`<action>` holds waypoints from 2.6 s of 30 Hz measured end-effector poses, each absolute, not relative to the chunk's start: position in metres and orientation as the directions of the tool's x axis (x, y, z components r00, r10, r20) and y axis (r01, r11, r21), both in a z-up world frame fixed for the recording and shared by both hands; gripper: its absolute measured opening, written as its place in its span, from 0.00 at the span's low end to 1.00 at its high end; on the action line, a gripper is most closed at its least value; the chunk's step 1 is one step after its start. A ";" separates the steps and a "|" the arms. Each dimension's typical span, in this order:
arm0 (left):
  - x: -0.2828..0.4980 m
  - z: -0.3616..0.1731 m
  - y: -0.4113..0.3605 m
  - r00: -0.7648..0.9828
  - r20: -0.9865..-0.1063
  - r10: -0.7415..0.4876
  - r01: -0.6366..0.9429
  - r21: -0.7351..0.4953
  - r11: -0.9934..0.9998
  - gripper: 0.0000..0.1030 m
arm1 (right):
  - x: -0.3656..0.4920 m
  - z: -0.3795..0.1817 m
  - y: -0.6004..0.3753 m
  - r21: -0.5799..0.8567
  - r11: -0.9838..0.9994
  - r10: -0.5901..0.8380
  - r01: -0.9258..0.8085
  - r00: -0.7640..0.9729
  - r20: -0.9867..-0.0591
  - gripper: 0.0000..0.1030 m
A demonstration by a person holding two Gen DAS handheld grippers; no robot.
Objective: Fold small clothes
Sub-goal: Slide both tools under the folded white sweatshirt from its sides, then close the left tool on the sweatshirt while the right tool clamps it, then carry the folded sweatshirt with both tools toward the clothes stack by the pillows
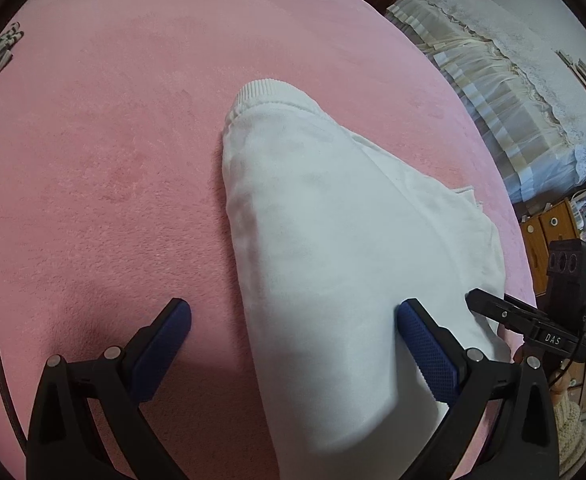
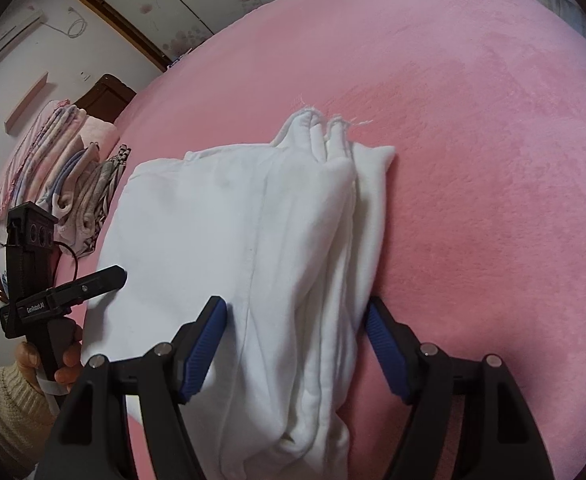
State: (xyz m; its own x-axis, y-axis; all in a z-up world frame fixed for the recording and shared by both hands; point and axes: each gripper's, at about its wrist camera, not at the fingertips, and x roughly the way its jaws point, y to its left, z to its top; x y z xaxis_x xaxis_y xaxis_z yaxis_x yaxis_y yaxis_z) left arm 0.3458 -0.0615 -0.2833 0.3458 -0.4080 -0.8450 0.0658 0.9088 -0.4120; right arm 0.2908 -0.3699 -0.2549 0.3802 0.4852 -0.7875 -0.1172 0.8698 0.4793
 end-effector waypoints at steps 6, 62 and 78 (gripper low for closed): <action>0.343 -0.284 -0.056 0.346 -0.837 -0.423 0.088 -0.420 0.903 0.89 | 0.291 -0.253 -0.363 0.496 0.855 0.514 -0.151 0.371 -0.773 0.42; 0.162 0.071 0.105 0.589 -0.806 -0.061 0.015 -0.065 0.998 0.22 | 0.178 0.015 -0.118 0.209 0.846 0.471 -0.491 0.502 -0.725 0.17; 0.250 0.157 0.291 0.604 -0.757 0.249 -0.260 0.108 0.959 0.22 | 0.280 0.091 0.100 0.139 0.814 0.490 -0.563 0.540 -0.684 0.18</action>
